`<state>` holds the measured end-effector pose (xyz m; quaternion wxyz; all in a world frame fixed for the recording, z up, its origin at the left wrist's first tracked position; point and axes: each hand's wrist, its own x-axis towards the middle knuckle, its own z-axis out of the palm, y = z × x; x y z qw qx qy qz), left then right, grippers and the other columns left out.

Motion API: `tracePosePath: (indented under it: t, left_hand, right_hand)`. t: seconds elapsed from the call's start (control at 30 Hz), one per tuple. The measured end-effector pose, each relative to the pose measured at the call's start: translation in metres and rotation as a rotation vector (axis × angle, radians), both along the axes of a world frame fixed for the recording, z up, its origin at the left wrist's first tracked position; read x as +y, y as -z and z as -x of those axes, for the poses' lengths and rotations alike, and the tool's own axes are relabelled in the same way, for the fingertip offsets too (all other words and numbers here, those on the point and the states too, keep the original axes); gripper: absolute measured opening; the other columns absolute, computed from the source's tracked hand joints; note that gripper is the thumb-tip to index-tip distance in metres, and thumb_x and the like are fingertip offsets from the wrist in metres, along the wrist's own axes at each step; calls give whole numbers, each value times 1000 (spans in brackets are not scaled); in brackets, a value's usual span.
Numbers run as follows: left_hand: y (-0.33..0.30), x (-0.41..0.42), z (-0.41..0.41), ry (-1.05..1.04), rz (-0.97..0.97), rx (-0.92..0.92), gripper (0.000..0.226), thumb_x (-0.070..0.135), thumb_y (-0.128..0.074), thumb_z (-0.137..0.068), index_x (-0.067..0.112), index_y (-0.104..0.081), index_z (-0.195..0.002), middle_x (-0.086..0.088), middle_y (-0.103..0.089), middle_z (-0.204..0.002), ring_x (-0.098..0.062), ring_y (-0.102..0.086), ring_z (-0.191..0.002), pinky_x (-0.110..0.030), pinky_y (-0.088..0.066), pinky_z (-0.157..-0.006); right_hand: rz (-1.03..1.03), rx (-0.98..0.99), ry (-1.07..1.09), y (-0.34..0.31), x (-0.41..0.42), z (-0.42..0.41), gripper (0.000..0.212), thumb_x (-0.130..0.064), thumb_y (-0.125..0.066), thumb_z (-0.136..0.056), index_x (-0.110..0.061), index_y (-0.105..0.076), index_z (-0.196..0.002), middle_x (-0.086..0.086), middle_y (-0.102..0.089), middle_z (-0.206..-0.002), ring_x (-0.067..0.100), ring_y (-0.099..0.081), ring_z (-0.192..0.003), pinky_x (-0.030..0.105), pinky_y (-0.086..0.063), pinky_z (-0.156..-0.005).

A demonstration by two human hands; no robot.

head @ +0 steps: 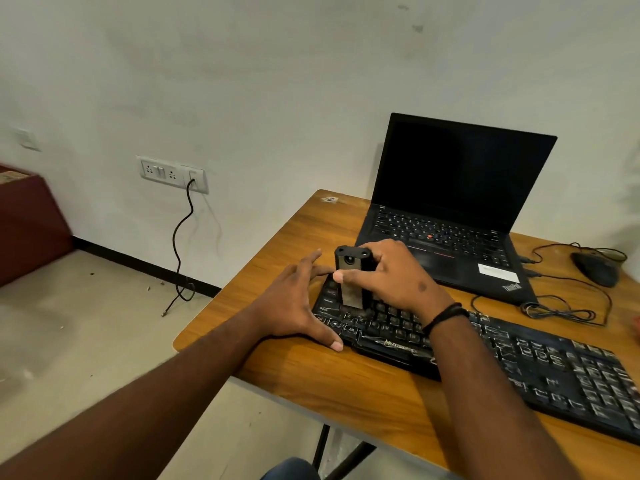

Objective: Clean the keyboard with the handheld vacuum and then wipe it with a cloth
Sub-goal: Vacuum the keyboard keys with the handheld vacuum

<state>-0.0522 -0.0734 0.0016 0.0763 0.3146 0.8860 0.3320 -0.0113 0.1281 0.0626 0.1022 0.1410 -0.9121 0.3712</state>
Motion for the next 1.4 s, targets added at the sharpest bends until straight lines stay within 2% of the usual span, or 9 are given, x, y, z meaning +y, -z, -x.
tracePosePath:
  t: [0.13,0.23,0.37,0.57,0.73,0.83,1.07,1.2,1.4]
  left_hand:
    - [2,-1,1,-12,-2,-14,155,62,-95,-43,28,1,-160,7,-32,-158,-16,-23,-147,-46,-26,-122]
    - [0,-1,0,-4,2,-7,155,61,-95,-45,24,2,-160,9,-33,-159,-14,-20,-148,-42,-22,-123]
    - [1,-1,0,1,-7,-1,158,69,-91,-39,25,1,-160,13,-35,-158,-13,-21,-147,-38,-21,-122]
    - [1,0,0,7,-12,-21,164,75,-87,-34,25,4,-160,12,-33,-159,-14,-20,-148,-38,-21,-122]
    - [4,-1,2,7,-12,-5,168,86,-79,-28,24,3,-160,15,-34,-159,-13,-22,-147,-37,-20,-121]
    - [3,-1,1,11,-7,7,168,87,-78,-27,25,4,-160,14,-34,-159,-14,-21,-148,-38,-22,-122]
    - [4,-2,0,-16,-12,15,161,79,-86,-33,26,-2,-160,2,-31,-160,-21,-26,-146,-44,-31,-118]
    - [3,-1,1,16,4,21,166,86,-79,-30,23,3,-160,7,-33,-160,-18,-23,-149,-40,-23,-121]
    - [5,-1,1,-2,-4,28,157,72,-90,-38,23,-4,-160,3,-33,-159,-22,-27,-146,-42,-30,-119]
  right_hand:
    - [99,22,-55,12,-11,-7,18,-37,-78,-83,-22,-69,-83,-4,-67,-71,8,-63,-64,26,-52,-57]
    - [-36,-89,8,-2,2,-10,28,-41,-78,-81,-16,-68,-78,4,-69,-73,14,-64,-62,34,-53,-58]
    - [-108,-114,93,-19,13,-17,28,-43,-77,-82,-17,-66,-80,0,-68,-73,10,-63,-60,25,-50,-54]
    - [70,-239,61,-5,-8,-24,25,-33,-75,-87,-27,-60,-106,3,-71,-76,9,-61,-51,23,-50,-45]
    - [29,-96,224,-16,4,-30,39,-25,-73,-87,-24,-45,-114,4,-67,-88,12,-64,-51,21,-49,-43]
    - [-20,-23,208,-8,-9,-32,48,-23,-68,-89,-30,-46,-132,-1,-63,-99,13,-67,-66,18,-54,-50]
    - [58,32,196,-2,-49,-24,29,-25,-69,-86,-23,-61,-114,-9,-60,-83,17,-63,-71,31,-59,-58]
    - [-100,11,329,-8,-27,-21,26,-35,-71,-80,-21,-61,-98,-2,-65,-79,17,-66,-72,38,-60,-64]
    - [-49,18,282,-6,-56,-21,19,-29,-68,-82,-15,-59,-92,4,-64,-77,24,-65,-70,44,-58,-59]
